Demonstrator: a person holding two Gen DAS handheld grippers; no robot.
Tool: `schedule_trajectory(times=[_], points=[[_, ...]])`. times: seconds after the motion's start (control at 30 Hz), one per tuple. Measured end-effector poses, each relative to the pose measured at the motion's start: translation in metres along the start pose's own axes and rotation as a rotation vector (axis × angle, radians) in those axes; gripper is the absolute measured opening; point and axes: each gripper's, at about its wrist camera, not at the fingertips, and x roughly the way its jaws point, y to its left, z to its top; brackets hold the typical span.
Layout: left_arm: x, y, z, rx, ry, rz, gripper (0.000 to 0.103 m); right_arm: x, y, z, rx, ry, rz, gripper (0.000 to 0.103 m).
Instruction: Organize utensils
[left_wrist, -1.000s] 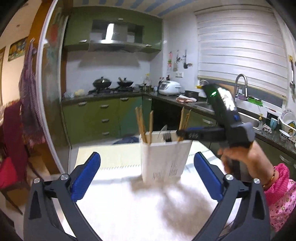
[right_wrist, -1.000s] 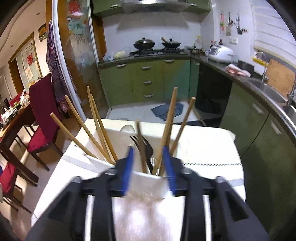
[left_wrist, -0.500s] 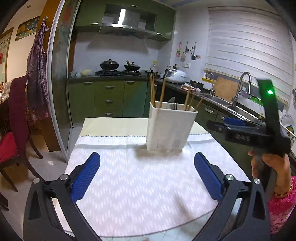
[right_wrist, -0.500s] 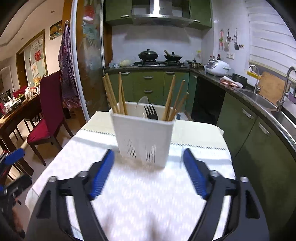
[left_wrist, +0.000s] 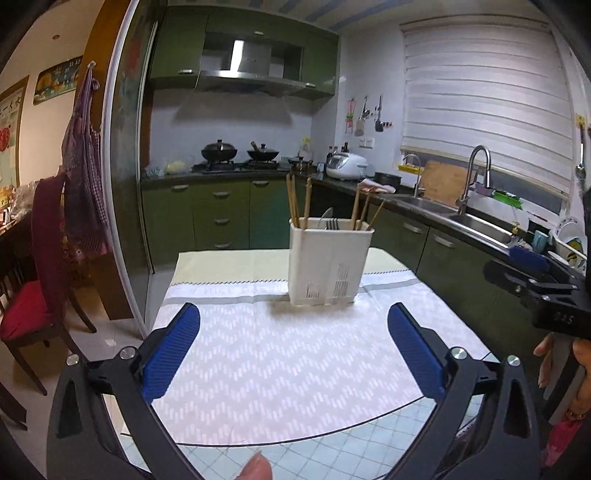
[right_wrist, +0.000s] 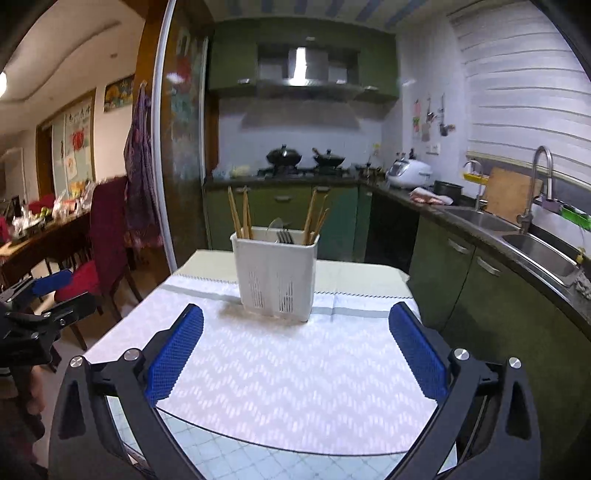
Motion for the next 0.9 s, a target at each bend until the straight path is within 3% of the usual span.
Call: schedule_trajectory(times=[0.23,0.4,0.67,0.9], points=[[-0.013,-0.014,0.003,0.046,-0.019,0.003,0.097,-0.041,0.0,-0.008,0.016,-0.048,-0.005,0.099],[-0.012,-0.019,-0.002,0.089,-0.041,0.027,0.097,-0.037,0.006,-0.006,0.011,-0.047,0.007,0.099],[-0.009,0.004,-0.006,0.0,-0.054,0.033,0.097,-0.029,0.022,-0.001,0.006,-0.054,0.041,0.099],[-0.011,0.006,-0.006,0.018,-0.053,0.058,0.097,-0.026,0.024,0.0,0.006,-0.046,0.049,0.099]])
